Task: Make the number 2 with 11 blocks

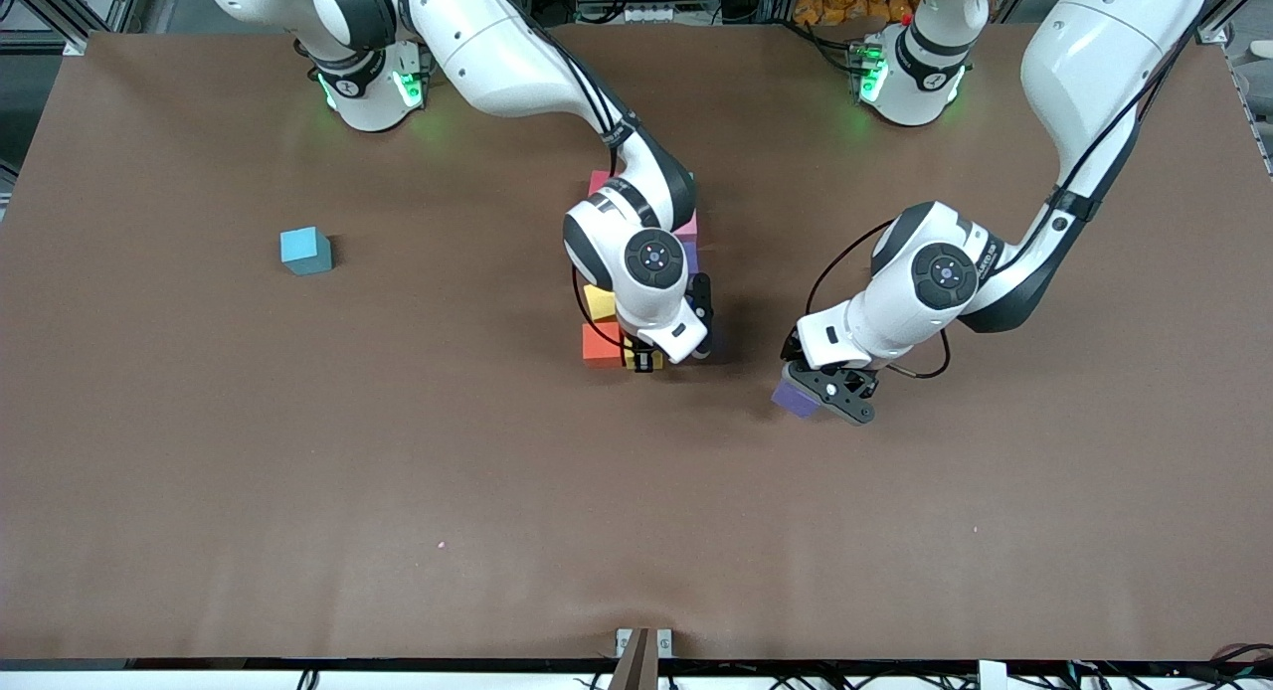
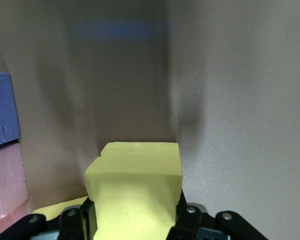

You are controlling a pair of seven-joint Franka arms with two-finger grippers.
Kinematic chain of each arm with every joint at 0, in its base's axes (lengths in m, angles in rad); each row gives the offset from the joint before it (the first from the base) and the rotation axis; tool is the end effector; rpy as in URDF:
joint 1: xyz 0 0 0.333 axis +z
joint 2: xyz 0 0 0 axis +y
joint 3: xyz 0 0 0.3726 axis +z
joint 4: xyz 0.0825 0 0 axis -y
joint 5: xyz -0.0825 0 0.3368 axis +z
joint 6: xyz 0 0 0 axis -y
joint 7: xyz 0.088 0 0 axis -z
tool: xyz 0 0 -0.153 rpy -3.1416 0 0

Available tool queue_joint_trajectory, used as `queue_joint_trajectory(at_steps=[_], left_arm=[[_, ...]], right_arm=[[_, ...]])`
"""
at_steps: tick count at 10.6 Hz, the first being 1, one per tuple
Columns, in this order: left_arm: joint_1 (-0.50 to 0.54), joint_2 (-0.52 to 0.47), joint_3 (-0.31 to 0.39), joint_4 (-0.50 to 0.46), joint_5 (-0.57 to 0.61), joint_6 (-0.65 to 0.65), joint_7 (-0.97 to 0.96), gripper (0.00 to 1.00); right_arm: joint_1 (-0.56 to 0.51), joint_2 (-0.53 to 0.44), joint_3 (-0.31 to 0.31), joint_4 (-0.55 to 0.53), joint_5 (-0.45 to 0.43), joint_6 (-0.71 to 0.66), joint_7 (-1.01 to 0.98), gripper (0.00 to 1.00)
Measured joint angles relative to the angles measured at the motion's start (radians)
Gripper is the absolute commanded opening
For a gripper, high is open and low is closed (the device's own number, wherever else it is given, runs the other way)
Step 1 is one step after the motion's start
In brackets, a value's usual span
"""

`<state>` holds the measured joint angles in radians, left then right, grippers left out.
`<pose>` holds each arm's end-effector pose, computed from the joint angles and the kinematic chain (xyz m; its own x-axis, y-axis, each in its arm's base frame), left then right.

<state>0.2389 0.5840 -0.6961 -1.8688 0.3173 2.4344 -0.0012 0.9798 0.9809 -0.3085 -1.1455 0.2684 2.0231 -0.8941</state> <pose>0.6022 -0.2317 0.3087 0.8327 -0.5335 0.1481 -0.5510 -0.8250 0.1260 0.5298 0.5470 0.2200 0.0073 0.9984 -0.0561 0.9994 -0.0092 -0.0343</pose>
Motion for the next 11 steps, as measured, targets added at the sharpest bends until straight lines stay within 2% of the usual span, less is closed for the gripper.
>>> queue_joint_trajectory(at_steps=[3, 4, 5, 11], left_arm=[[0.0, 0.0, 0.001, 0.001, 0.0, 0.0, 0.0, 0.46], [0.0, 0.0, 0.002, 0.002, 0.0, 0.0, 0.0, 0.46], [0.0, 0.0, 0.002, 0.002, 0.0, 0.0, 0.0, 0.46], [0.0, 0.0, 0.002, 0.003, 0.0, 0.0, 0.001, 0.45]], right_arm=[[0.0, 0.0, 0.0, 0.0, 0.0, 0.0, 0.0, 0.37], [-0.001, 0.0, 0.0, 0.0, 0.0, 0.0, 0.0, 0.58], [-0.001, 0.0, 0.0, 0.0, 0.0, 0.0, 0.0, 1.0], [0.0, -0.001, 0.0, 0.007, 0.0, -0.008, 0.0, 1.0]])
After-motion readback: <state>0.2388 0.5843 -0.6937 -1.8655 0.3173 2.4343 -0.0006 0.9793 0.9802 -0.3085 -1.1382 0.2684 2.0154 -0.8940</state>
